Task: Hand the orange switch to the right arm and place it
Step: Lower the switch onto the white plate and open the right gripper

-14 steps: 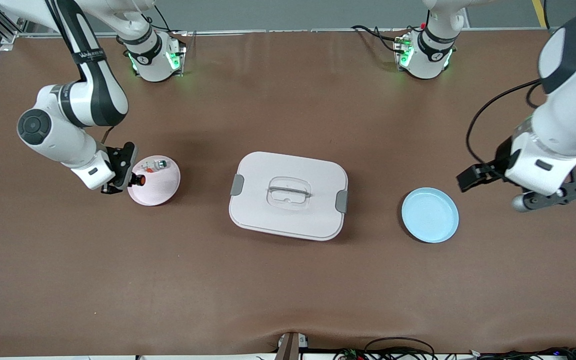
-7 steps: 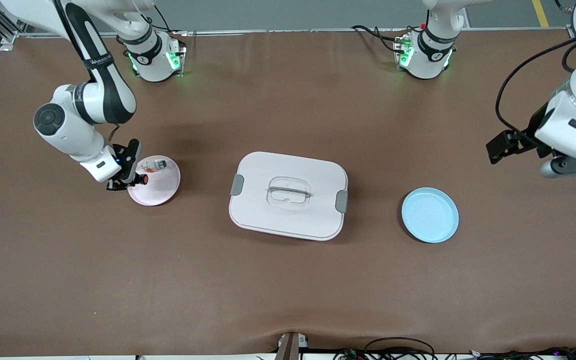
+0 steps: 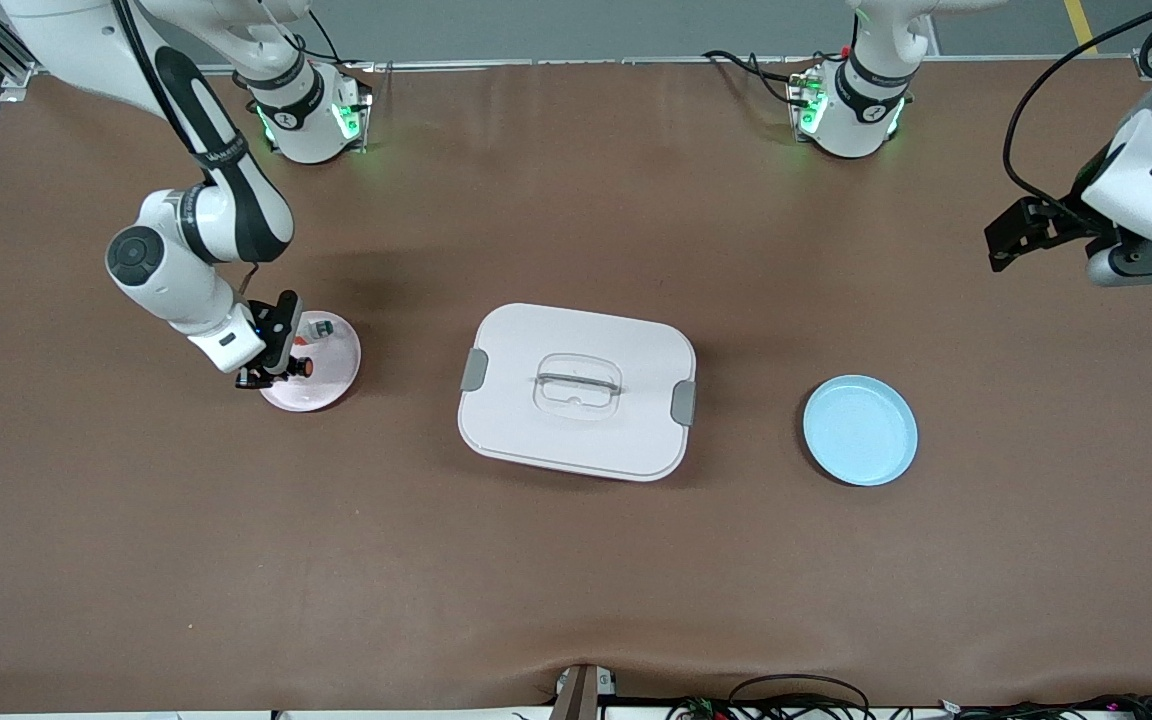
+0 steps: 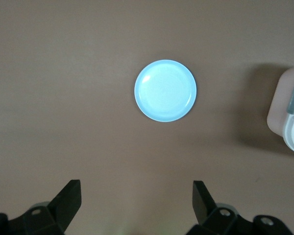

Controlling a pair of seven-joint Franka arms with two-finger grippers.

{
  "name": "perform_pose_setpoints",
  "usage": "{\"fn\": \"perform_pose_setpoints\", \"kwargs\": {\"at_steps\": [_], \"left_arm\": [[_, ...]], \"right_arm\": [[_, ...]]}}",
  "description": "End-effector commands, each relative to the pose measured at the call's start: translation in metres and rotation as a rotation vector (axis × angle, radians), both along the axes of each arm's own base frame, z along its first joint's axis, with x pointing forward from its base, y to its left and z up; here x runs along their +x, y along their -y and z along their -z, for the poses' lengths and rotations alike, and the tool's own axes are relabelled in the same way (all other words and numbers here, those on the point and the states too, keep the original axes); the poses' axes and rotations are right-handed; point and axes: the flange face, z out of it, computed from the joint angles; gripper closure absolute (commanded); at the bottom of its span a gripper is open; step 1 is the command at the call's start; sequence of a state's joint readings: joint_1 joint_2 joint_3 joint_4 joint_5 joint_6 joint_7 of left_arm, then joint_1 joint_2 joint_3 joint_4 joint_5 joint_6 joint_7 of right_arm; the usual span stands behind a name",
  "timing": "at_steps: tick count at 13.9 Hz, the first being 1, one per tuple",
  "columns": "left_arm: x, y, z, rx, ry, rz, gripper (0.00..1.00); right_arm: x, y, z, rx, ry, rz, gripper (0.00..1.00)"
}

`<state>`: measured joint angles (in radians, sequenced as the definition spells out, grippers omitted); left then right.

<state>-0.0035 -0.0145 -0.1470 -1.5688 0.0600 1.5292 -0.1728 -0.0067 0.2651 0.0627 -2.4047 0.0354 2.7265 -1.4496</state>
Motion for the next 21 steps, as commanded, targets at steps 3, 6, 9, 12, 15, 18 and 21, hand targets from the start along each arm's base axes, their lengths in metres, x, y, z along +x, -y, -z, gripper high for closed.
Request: {"fn": "perform_pose_setpoints", "kwargs": {"at_steps": [3, 6, 9, 12, 15, 18, 21], "left_arm": [[-0.026, 0.002, -0.005, -0.022, 0.003, 0.021, 0.0], [-0.029, -0.001, -0.007, -0.022, 0.003, 0.041, 0.0], [-0.031, -0.008, -0.011, -0.024, 0.008, 0.055, 0.0], [-0.031, -0.007, -0.011, -0.031, 0.009, 0.055, 0.0], [-0.028, -0.008, -0.01, -0.056, 0.014, 0.05, 0.0], [-0.027, -0.007, -0.01, -0.055, 0.017, 0.051, 0.0], [-0.027, -0.008, -0.011, -0.053, 0.019, 0.05, 0.0]], "right_arm": [[0.001, -0.004, 0.016, 0.004, 0.031, -0.026, 1.0], [0.002, -0.005, 0.026, 0.006, 0.039, -0.025, 1.0], [0.001, -0.006, 0.029, 0.007, 0.036, -0.027, 1.0], [0.004, -0.011, 0.026, 0.012, 0.04, -0.025, 0.0], [0.008, -0.012, 0.02, 0.014, 0.049, -0.025, 0.0], [0.022, -0.013, -0.002, 0.025, -0.01, -0.01, 0.0], [0.042, -0.015, -0.053, 0.047, -0.123, 0.01, 0.0]]}}
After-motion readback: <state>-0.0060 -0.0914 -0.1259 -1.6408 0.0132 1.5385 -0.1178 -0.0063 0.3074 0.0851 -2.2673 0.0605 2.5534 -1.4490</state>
